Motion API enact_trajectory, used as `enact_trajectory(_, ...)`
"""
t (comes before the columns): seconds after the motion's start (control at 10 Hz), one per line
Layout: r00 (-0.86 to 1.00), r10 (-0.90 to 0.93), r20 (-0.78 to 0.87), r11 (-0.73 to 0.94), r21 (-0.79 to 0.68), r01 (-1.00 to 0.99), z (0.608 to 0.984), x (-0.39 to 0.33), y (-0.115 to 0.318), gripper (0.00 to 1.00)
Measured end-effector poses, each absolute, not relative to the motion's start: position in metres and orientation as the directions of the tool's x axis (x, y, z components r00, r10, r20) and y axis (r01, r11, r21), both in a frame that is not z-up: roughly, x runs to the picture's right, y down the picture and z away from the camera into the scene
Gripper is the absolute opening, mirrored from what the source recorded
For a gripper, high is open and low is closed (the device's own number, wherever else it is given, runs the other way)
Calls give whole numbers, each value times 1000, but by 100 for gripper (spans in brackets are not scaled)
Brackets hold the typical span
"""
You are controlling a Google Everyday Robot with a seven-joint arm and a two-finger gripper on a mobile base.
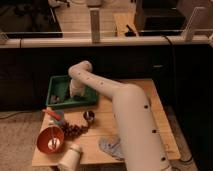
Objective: Wipe tray with sponge
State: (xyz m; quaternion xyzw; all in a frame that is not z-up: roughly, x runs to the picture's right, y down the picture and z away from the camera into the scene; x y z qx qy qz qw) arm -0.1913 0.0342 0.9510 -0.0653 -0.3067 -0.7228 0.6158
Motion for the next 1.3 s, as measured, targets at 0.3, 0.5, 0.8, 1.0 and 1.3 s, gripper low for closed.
enact_trajectory(0.3,-184,-851,492,-16,326,945,952,-167,36,1)
enact_trajectory(0.5,-161,-850,501,4,312,950,957,-159,33,1)
enact_trajectory(0.8,-141,-851,505,22,303,953,964,-150,23,1)
enact_trajectory(1.0,-130,-855,502,32,300,953,972,-148,11,1)
enact_trajectory(1.3,-115,-862,493,46,301,952,977,-145,-1,1)
